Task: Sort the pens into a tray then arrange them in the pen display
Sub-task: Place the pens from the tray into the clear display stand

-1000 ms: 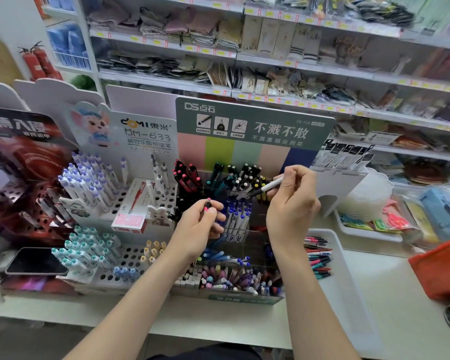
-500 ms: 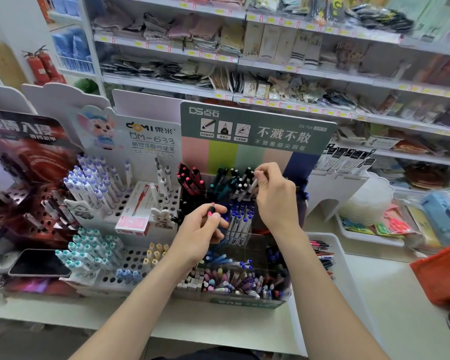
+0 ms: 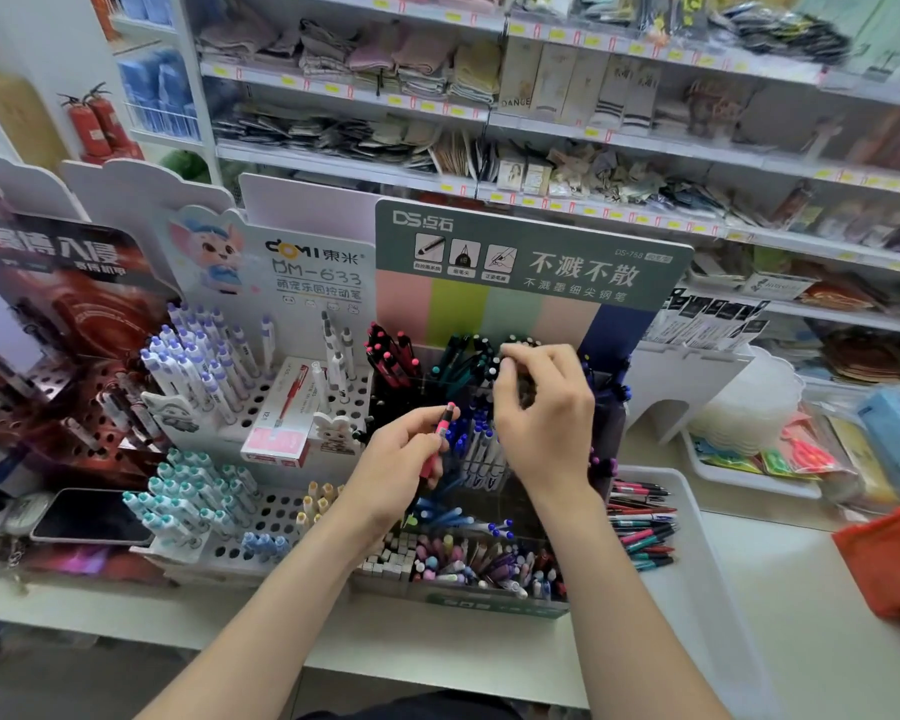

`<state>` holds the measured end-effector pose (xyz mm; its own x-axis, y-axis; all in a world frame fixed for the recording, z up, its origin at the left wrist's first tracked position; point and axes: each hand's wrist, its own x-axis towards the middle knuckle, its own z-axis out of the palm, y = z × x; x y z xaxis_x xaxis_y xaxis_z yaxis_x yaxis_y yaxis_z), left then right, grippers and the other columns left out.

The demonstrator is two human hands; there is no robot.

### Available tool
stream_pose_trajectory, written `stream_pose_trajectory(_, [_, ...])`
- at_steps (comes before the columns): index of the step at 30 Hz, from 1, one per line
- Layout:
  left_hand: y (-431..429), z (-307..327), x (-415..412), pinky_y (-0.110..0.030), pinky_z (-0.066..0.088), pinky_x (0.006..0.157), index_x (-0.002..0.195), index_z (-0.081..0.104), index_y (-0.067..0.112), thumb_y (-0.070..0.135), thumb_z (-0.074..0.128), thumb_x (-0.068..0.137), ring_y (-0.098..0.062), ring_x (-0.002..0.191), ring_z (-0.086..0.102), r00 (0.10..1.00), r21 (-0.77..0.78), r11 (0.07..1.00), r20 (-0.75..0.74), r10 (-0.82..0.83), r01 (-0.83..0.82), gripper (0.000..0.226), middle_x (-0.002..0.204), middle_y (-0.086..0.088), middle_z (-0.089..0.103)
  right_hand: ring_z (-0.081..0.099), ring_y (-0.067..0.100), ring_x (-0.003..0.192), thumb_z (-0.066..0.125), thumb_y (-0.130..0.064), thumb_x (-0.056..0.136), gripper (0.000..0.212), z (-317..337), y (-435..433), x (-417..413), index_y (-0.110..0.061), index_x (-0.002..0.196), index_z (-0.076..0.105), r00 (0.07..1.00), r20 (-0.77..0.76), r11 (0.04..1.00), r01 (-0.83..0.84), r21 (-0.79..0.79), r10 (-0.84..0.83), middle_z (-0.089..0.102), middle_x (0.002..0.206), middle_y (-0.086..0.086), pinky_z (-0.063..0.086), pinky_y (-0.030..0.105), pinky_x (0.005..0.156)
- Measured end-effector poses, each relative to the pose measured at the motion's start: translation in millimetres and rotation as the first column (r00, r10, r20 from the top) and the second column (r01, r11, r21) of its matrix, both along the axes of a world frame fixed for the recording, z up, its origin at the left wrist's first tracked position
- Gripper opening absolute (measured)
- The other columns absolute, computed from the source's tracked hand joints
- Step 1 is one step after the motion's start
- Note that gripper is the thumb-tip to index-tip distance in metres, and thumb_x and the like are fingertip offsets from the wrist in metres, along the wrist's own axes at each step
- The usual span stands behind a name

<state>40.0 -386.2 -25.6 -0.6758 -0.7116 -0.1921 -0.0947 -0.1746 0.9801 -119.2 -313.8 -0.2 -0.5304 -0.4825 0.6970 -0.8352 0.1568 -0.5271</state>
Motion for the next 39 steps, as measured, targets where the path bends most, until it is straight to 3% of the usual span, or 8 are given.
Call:
stream_pose_trajectory(5, [0, -6, 7, -0.031, 0.059, 0.082, 0.123, 0.066, 0.018, 0.01, 0.064, 0.105, -0.017, 0.086, 0.069, 0.996, -0.013, 0.999, -0.072, 0.046, -0.047, 0.019, 0.105, -0.009, 0.076, 0.068, 0.01, 0.071, 0.073, -0.027, 0.099, 0.017, -15, 11, 42, -0.025, 0.115, 0.079, 0.828, 0.523, 0.954, -0.287, 0.084, 0.203, 0.075, 0.084, -0.01, 0.055, 0.024, 0.067])
stream_pose_trajectory(9, [1, -10, 11, -0.038, 0.062, 0.09, 0.115, 0.069, 0.016, 0.013, 0.072, 0.101, -0.025, 0.103, 0.075, 0.989, -0.07, 0.99, -0.085, 0.117, -0.123, 0.015, 0.107, -0.007, 0.078, 0.072, 0.01, 0.083, 0.071, -0.023, 0.101, 0.019, -23, 12, 49, -0.029, 0.118, 0.076, 0.72, 0.656, 0.954, -0.299, -0.002, 0.227, 0.076, 0.09, -0.008, 0.06, 0.034, 0.077])
stream_pose_trajectory(13, [-1, -10, 9, -0.041, 0.061, 0.098, 0.12, 0.067, 0.023, 0.016, 0.065, 0.104, -0.015, 0.106, 0.074, 0.965, -0.155, 0.954, -0.094, 0.245, -0.258, 0.017, 0.112, 0.0, 0.076, 0.072, 0.015, 0.092, 0.063, -0.017, 0.107, 0.02, -6, 5, 52, -0.02, 0.124, 0.072, 0.838, 0.516, 0.981, -0.116, -0.154, 0.18, 0.074, 0.099, -0.009, 0.061, 0.036, 0.081])
stream_pose_trajectory(17, [-10, -3, 9, -0.03, 0.056, 0.103, 0.141, 0.054, 0.026, 0.021, 0.058, 0.107, -0.01, 0.119, 0.066, 0.915, -0.297, 0.866, -0.122, 0.384, -0.403, 0.034, 0.135, 0.007, 0.06, 0.071, 0.004, 0.094, 0.067, -0.006, 0.105, 0.02, 17, -8, 47, -0.004, 0.124, 0.072, 0.986, 0.136, 0.957, -0.053, -0.284, 0.094, 0.075, 0.104, -0.005, 0.059, 0.028, 0.082])
stream_pose_trajectory(24, [-34, 9, 4, -0.03, 0.044, 0.114, 0.16, 0.039, 0.021, 0.009, 0.05, 0.106, -0.006, 0.137, 0.047, 0.921, -0.45, 0.822, 0.0, 0.39, -0.349, 0.056, 0.154, 0.004, 0.043, 0.073, 0.018, 0.102, 0.065, -0.003, 0.103, 0.021, 12, -54, 27, -0.005, 0.121, 0.075, 0.956, -0.08, 0.959, -0.279, 0.049, 0.282, 0.078, 0.114, 0.005, 0.059, 0.034, 0.092])
stream_pose_trajectory(28, [-49, 9, 2, -0.044, 0.045, 0.119, 0.156, 0.048, 0.024, 0.009, 0.051, 0.103, -0.011, 0.137, 0.053, 0.941, -0.477, 0.838, 0.058, 0.333, -0.267, 0.055, 0.147, 0.005, 0.057, 0.067, 0.028, 0.095, 0.063, -0.017, 0.104, 0.022, 8, -74, 18, -0.018, 0.123, 0.074, 0.966, -0.08, 0.94, -0.216, 0.263, 0.245, 0.078, 0.106, 0.002, 0.054, 0.049, 0.085])
stream_pose_trajectory(33, [-50, 13, 4, -0.034, 0.043, 0.12, 0.156, 0.05, 0.018, 0.003, 0.052, 0.104, -0.01, 0.14, 0.053, 0.95, -0.521, 0.825, 0.081, 0.302, -0.218, 0.054, 0.153, 0.002, 0.057, 0.068, 0.026, 0.085, 0.063, -0.021, 0.105, 0.008, 4, -78, 19, -0.019, 0.111, 0.058, 0.961, 0.061, 0.929, -0.276, 0.247, 0.269, 0.073, 0.094, 0.0, 0.054, 0.051, 0.081])
stream_pose_trajectory(39, [-37, 9, 3, -0.028, 0.052, 0.108, 0.138, 0.063, 0.021, -0.004, 0.053, 0.098, -0.007, 0.125, 0.059, 0.929, -0.597, 0.749, 0.018, 0.371, -0.288, 0.048, 0.138, 0.005, 0.055, 0.059, 0.032, 0.095, 0.061, -0.032, 0.104, 0.014, -2, -77, 14, -0.022, 0.107, 0.07, 0.976, -0.212, 0.939, 0.031, 0.344, 0.046, 0.073, 0.094, 0.002, 0.046, 0.046, 0.081])
